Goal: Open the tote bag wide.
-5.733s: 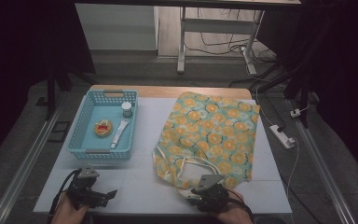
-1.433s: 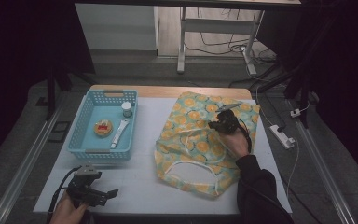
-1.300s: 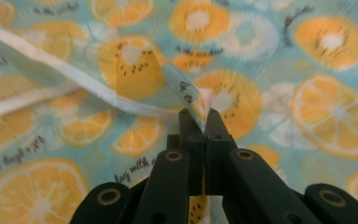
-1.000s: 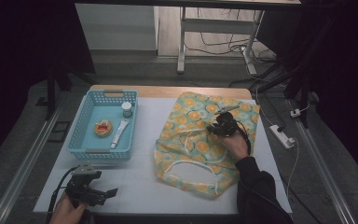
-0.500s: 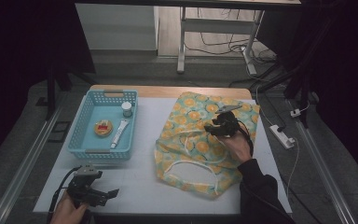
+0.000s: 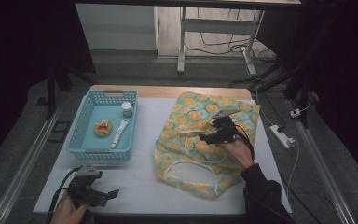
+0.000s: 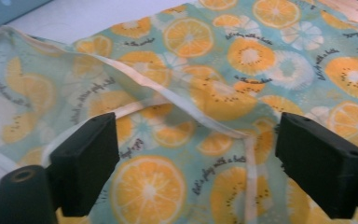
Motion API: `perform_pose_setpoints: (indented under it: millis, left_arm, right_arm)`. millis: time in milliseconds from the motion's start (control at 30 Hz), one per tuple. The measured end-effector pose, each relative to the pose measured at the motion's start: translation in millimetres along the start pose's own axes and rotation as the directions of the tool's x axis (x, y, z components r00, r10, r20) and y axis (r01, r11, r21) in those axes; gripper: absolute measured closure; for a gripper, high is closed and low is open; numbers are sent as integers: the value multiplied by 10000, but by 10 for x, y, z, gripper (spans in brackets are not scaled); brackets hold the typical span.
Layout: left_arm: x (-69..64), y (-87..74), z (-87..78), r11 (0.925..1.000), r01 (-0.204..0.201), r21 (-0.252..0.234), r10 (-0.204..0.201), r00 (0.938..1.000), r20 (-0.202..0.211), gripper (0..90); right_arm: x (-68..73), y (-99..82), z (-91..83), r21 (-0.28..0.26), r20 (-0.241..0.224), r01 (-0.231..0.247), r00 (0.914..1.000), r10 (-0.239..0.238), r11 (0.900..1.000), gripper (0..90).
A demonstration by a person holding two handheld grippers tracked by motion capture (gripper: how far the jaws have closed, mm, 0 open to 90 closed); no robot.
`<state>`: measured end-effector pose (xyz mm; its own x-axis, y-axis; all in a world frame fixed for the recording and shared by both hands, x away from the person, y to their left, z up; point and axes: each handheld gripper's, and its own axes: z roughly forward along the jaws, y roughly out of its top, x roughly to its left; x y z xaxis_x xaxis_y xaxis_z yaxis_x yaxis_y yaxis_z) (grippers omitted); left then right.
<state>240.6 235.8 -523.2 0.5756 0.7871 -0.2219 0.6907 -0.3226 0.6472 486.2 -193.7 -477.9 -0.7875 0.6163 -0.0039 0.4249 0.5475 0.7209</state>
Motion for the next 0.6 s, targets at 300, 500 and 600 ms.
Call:
perform_pose_setpoints:
  millis: [300,500,600]
  left_arm:
    - [-4,1,2,10000,-12,13,12,10000,-35,0]
    - [-5,1,4,10000,-33,15,34,10000,-31,0]
    - [-6,3,6,10000,-10,26,10,10000,-30,0]
  right_arm:
    - [180,-58,-20,207,-419,402,9984,-393,9990,0]
    - [253,-148,-31,297,-415,396,9984,-383,9988,0]
    - [284,-180,-53,267,-496,277,9984,-263,9993,0]
